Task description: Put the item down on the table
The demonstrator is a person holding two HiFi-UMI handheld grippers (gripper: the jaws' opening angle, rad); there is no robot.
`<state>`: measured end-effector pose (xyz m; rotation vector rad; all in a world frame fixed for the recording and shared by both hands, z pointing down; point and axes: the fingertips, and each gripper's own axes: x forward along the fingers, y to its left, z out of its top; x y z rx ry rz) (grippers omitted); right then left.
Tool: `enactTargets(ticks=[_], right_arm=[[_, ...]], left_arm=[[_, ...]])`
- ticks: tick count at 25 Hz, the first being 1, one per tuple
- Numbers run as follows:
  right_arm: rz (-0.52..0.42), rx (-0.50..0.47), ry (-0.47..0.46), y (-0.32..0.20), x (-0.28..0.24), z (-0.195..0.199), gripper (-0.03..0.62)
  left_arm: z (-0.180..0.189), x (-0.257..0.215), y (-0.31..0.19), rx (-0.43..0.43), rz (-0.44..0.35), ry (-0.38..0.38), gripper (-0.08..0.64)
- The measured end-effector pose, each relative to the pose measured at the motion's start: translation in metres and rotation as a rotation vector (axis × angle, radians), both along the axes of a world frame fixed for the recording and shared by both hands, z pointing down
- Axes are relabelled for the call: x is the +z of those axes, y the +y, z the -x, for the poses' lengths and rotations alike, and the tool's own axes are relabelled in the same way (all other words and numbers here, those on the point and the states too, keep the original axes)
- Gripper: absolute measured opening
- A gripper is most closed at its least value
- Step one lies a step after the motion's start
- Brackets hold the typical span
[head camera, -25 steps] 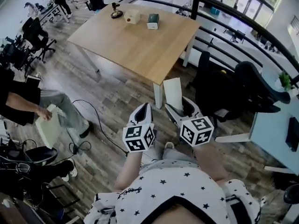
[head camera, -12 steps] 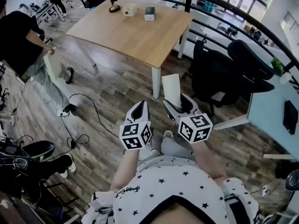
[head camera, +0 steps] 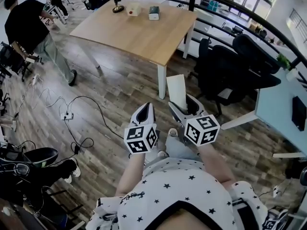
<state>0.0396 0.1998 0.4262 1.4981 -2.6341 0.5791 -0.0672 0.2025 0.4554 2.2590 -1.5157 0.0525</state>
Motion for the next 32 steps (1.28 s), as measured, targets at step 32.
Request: enactTargets(ticks=[32], right_arm=[[-0.02, -0.035, 0.025, -0.266, 0.003, 0.021, 0.298]], left_arm=[[0.025, 0.006, -0.254, -0.034, 0.001, -0.02, 0.012]])
